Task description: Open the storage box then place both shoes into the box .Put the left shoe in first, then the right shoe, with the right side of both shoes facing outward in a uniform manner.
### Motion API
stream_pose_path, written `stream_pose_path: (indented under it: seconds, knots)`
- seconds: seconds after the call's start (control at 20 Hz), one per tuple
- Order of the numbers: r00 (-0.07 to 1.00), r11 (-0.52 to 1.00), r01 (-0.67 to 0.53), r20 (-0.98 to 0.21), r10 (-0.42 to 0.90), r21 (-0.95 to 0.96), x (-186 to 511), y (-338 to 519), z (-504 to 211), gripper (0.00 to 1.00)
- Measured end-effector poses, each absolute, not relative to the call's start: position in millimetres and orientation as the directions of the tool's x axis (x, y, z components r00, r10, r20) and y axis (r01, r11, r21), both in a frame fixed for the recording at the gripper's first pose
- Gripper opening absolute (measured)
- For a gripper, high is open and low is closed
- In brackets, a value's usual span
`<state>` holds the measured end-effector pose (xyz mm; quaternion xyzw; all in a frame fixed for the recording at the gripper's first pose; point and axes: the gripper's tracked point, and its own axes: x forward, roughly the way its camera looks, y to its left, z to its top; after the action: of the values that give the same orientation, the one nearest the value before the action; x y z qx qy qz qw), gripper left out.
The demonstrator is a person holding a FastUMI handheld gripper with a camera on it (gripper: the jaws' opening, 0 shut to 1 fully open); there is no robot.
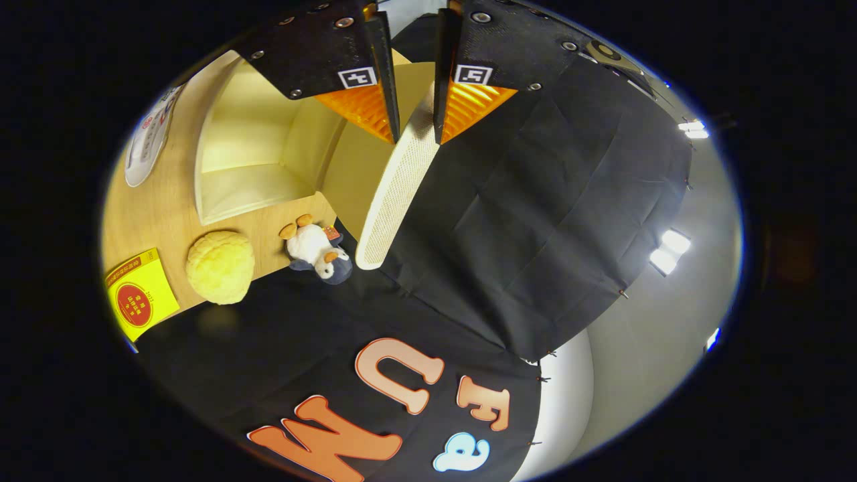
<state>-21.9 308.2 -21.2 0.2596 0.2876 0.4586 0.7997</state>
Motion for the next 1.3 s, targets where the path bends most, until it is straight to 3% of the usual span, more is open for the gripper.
stream_pose_path:
  seconds: [0.55,0.65,0.7,0.8,1.3]
  knots:
    - [0.429,0.528,-0.625,-0.311,0.848,0.575,-32,430,-34,0.28]
    - [0.450,0.570,-0.612,-0.351,0.821,0.548,-29,441,-47,0.46]
    - [0.461,0.587,-0.604,-0.364,0.809,0.539,-27,445,-52,0.69]
    - [0.486,0.621,-0.595,-0.387,0.784,0.510,-23,443,-60,0.96]
    - [0.716,0.848,-0.463,-0.454,0.530,0.259,23,309,-95,0.98]
